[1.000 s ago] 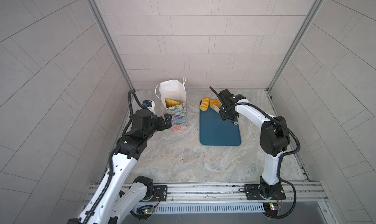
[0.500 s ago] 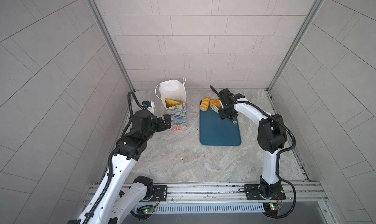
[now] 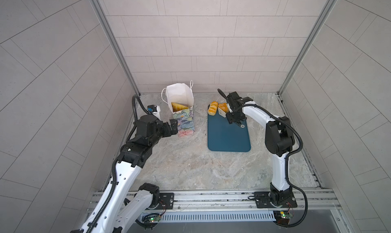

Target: Place the fake bread into the paper bag

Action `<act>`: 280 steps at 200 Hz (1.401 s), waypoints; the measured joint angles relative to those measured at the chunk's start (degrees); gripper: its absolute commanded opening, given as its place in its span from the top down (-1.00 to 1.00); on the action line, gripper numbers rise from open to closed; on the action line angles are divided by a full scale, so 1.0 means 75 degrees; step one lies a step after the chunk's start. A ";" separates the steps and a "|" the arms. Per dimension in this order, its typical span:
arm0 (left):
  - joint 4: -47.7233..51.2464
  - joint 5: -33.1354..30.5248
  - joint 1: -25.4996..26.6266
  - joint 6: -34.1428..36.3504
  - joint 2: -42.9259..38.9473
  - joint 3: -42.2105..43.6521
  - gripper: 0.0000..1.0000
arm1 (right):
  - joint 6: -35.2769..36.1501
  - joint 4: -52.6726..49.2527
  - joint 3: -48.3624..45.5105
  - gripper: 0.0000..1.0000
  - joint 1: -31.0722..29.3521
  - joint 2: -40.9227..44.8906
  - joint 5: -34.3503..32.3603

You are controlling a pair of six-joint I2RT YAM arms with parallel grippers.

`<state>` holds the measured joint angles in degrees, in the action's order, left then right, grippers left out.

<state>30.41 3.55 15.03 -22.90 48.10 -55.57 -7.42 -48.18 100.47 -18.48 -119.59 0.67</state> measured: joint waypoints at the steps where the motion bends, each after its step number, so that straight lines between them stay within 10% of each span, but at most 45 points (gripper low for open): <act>1: 0.0003 0.0000 0.0000 0.0000 0.0000 0.0000 -1.00 | 0.0000 0.0000 0.0003 -0.24 0.0000 -0.0003 0.0000; 174: 0.0035 -0.0047 0.0000 -0.0006 -0.0082 0.0058 -1.00 | 0.0163 -0.0472 0.0912 0.04 0.0038 -0.0726 -0.0119; 280: 0.0032 -0.0047 0.0000 -0.0009 -0.0090 0.0090 -1.00 | 0.0306 -0.0761 -0.0743 0.08 0.0061 0.0440 0.0035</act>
<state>30.65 3.20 15.03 -22.96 47.42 -54.89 -5.13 -53.89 94.89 -18.02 -116.29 0.93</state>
